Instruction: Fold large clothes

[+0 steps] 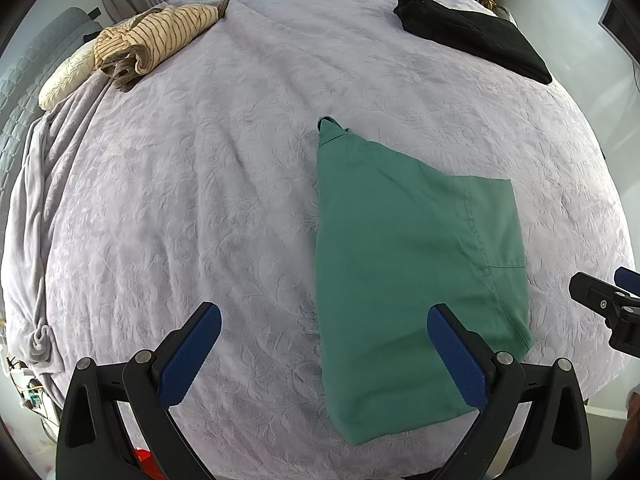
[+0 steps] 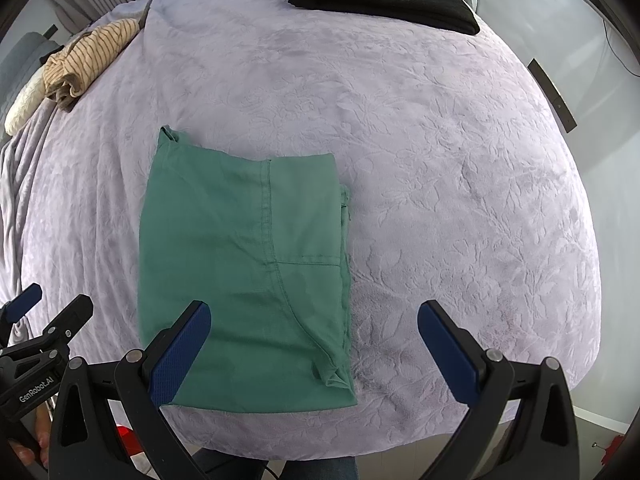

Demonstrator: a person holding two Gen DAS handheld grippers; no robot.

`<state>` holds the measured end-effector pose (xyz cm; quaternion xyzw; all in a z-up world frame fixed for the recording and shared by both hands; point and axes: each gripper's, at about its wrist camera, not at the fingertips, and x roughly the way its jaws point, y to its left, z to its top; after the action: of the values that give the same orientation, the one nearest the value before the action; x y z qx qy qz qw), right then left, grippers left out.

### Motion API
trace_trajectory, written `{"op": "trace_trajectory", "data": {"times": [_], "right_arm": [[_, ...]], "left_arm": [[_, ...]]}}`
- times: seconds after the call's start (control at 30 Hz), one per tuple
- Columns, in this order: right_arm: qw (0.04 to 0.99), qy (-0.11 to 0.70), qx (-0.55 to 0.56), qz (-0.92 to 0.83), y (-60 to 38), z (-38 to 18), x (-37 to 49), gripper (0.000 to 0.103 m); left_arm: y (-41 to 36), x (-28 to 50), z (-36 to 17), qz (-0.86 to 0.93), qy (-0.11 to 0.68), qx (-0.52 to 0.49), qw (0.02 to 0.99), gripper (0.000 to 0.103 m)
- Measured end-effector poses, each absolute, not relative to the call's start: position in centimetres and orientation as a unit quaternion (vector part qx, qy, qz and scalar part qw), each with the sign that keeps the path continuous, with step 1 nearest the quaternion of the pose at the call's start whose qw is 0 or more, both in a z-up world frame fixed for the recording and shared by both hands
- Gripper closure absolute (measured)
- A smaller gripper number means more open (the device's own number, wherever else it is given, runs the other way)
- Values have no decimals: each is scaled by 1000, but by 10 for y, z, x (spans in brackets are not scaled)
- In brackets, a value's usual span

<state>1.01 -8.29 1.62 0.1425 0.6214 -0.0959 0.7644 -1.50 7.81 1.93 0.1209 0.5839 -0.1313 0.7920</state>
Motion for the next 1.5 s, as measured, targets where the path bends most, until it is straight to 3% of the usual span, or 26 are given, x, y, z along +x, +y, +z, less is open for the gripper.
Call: {"op": "trace_trajectory", "data": {"times": [1.5], "right_arm": [[762, 627, 134, -90, -81, 15, 15, 0]], "left_arm": [[80, -14, 17, -127, 585, 124, 791, 0]]}}
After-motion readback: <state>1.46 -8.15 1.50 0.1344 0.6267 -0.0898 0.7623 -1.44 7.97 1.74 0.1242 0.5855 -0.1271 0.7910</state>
